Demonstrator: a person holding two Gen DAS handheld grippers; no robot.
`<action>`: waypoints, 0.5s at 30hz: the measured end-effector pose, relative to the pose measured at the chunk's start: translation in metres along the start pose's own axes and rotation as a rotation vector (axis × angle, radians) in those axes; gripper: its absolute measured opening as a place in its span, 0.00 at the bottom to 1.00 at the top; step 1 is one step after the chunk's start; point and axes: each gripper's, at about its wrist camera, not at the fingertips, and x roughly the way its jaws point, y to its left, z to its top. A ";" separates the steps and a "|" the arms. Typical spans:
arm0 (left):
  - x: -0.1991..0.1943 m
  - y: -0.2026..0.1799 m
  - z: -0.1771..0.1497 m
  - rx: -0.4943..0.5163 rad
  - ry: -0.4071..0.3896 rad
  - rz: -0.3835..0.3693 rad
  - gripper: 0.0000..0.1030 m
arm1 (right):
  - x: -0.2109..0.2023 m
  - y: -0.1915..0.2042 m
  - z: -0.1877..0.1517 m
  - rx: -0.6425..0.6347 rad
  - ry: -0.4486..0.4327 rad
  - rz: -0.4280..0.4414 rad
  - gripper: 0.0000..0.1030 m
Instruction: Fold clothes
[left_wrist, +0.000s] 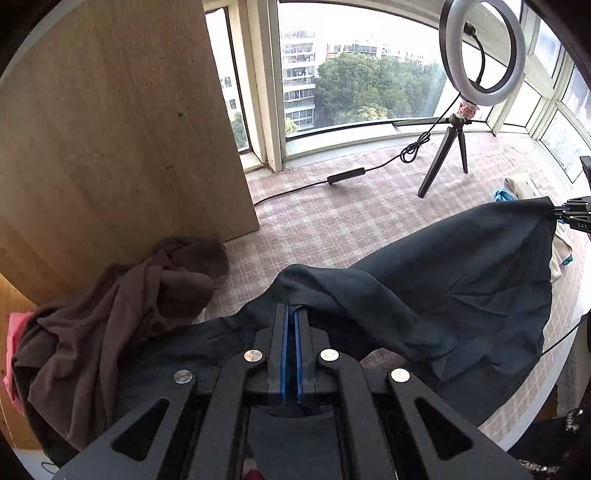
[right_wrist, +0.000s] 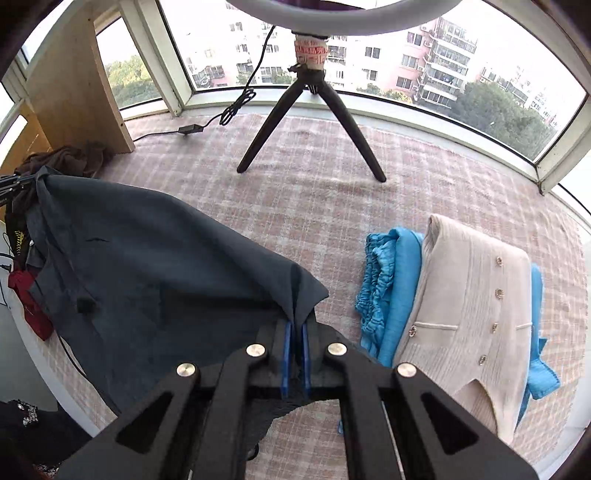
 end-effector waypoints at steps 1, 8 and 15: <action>-0.019 0.002 0.002 0.011 -0.039 0.013 0.02 | -0.026 -0.001 0.007 -0.003 -0.062 -0.020 0.04; -0.070 0.002 -0.087 -0.007 0.014 -0.054 0.02 | -0.123 0.020 -0.054 0.016 -0.193 0.010 0.05; 0.001 -0.051 -0.271 -0.042 0.506 -0.208 0.00 | -0.011 0.051 -0.251 0.192 0.333 0.108 0.08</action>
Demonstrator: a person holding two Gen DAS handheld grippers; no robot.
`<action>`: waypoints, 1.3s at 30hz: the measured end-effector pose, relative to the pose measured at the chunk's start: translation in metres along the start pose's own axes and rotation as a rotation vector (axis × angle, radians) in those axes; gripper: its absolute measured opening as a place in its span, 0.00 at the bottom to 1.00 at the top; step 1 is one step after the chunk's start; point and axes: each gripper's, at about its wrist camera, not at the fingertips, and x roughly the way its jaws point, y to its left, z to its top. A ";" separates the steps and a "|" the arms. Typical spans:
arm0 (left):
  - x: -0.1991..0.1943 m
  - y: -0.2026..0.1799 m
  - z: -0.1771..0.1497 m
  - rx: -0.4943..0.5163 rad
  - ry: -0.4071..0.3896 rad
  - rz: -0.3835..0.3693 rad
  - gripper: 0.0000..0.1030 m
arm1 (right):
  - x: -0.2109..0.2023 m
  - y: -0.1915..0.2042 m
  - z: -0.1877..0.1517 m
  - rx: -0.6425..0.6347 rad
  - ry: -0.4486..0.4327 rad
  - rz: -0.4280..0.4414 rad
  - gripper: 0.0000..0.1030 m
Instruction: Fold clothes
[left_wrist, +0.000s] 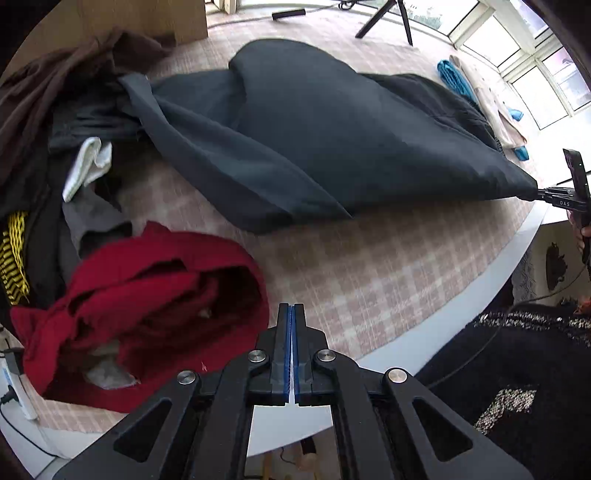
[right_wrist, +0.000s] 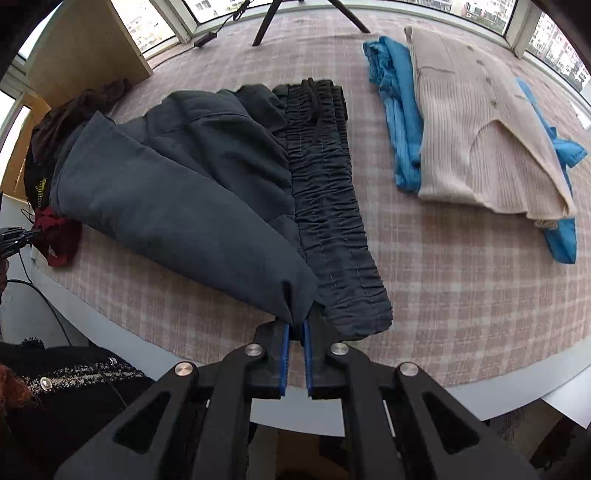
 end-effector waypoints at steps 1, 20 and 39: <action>0.011 0.002 -0.009 -0.009 0.045 0.019 0.00 | 0.025 -0.003 -0.021 0.021 0.090 -0.003 0.08; 0.042 -0.349 0.106 0.817 -0.111 -0.285 0.28 | -0.041 -0.061 0.003 0.110 -0.191 -0.004 0.50; 0.103 -0.475 0.129 0.821 -0.069 -0.161 0.09 | -0.063 -0.158 -0.015 0.224 -0.299 0.092 0.50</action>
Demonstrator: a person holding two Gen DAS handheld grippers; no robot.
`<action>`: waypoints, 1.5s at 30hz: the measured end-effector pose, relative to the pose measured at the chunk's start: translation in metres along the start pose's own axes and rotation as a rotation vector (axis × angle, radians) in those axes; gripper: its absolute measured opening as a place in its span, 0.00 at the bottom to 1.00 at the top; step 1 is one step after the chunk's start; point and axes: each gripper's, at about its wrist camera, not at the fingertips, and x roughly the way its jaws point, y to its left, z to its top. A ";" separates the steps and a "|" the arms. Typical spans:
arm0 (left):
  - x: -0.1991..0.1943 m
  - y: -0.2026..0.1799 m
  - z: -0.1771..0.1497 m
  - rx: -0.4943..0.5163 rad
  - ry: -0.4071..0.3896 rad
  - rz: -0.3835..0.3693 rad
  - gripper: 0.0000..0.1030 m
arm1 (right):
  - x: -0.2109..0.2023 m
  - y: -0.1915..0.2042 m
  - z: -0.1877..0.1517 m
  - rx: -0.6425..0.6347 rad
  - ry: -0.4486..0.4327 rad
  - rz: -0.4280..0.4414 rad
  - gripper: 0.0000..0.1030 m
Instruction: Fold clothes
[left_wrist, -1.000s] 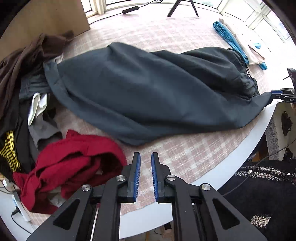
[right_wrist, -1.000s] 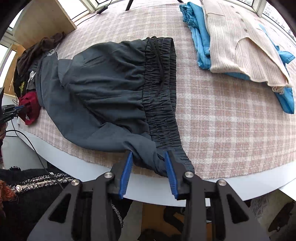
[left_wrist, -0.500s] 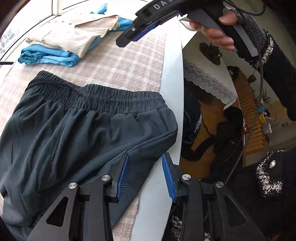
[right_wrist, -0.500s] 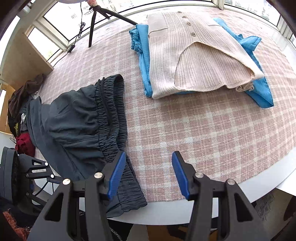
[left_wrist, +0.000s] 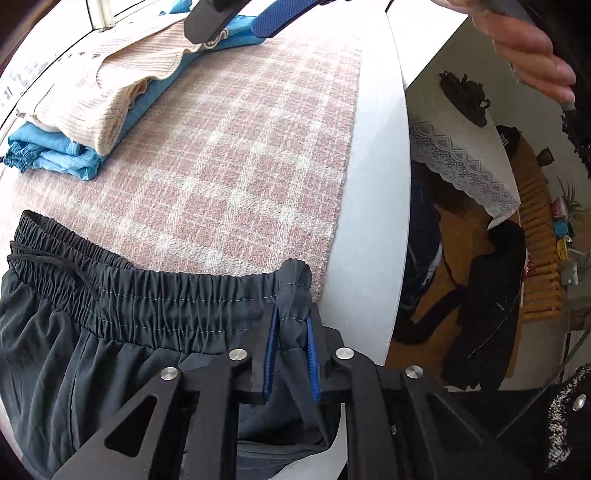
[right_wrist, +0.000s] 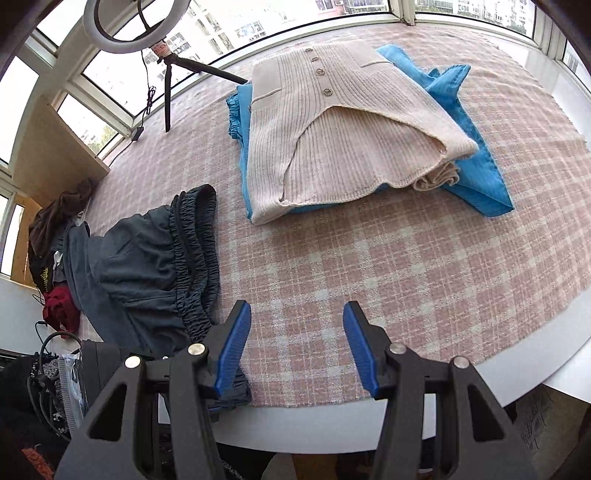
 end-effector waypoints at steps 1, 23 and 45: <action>-0.015 0.012 -0.008 -0.045 -0.030 -0.008 0.09 | 0.003 0.003 0.007 -0.007 -0.001 0.020 0.50; -0.160 0.155 -0.280 -0.740 -0.279 0.183 0.09 | 0.157 0.162 0.063 -0.140 0.283 0.266 0.50; -0.245 0.217 -0.381 -0.831 -0.539 0.171 0.08 | 0.087 0.365 0.091 -0.299 0.027 0.263 0.09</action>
